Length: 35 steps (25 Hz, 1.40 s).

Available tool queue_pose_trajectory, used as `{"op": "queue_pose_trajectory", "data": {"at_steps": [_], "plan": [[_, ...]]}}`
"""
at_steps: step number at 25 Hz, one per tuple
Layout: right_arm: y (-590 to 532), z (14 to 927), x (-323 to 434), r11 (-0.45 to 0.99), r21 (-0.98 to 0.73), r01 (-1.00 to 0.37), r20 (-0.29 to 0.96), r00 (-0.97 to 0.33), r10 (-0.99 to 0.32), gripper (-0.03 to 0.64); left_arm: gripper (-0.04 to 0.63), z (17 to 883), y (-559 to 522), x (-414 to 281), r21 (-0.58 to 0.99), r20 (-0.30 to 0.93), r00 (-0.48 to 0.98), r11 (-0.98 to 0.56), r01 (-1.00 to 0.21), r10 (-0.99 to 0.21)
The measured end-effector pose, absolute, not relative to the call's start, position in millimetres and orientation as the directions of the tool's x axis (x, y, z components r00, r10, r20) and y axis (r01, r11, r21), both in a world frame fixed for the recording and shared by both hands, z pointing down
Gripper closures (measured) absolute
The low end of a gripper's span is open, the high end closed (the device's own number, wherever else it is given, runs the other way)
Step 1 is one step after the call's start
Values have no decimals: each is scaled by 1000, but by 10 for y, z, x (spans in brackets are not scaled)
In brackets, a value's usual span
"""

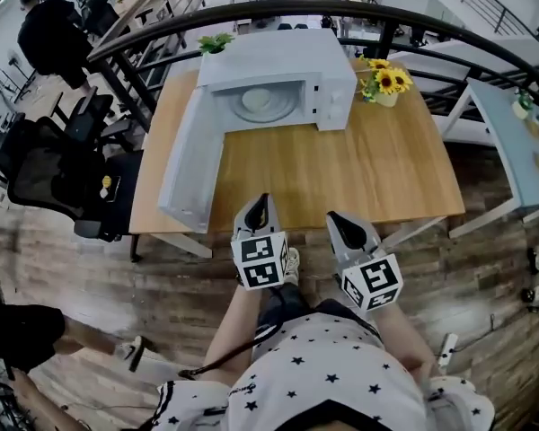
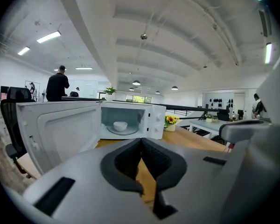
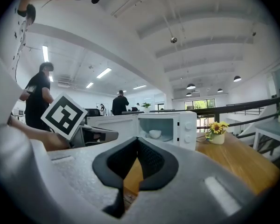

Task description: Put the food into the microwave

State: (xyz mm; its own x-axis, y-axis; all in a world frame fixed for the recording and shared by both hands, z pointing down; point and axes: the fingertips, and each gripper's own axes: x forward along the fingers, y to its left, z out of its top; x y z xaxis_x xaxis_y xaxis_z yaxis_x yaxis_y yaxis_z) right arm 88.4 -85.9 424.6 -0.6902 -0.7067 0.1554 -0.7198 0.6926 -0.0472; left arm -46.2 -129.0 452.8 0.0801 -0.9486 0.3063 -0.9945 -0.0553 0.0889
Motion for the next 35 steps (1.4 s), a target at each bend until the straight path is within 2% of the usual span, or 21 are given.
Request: {"op": "queue_pose_trajectory", "data": {"at_steps": [15, 35], "plan": [[-167, 4120, 931, 707, -23, -707, 113, -704, -701, 611, 591, 4301, -299, -235, 101, 247, 151, -129, -986, -957], [-175, 4157, 860, 707, -25, -707, 124, -704, -699, 611, 591, 4297, -281, -263, 113, 247, 164, -139, -984, -955]]}}
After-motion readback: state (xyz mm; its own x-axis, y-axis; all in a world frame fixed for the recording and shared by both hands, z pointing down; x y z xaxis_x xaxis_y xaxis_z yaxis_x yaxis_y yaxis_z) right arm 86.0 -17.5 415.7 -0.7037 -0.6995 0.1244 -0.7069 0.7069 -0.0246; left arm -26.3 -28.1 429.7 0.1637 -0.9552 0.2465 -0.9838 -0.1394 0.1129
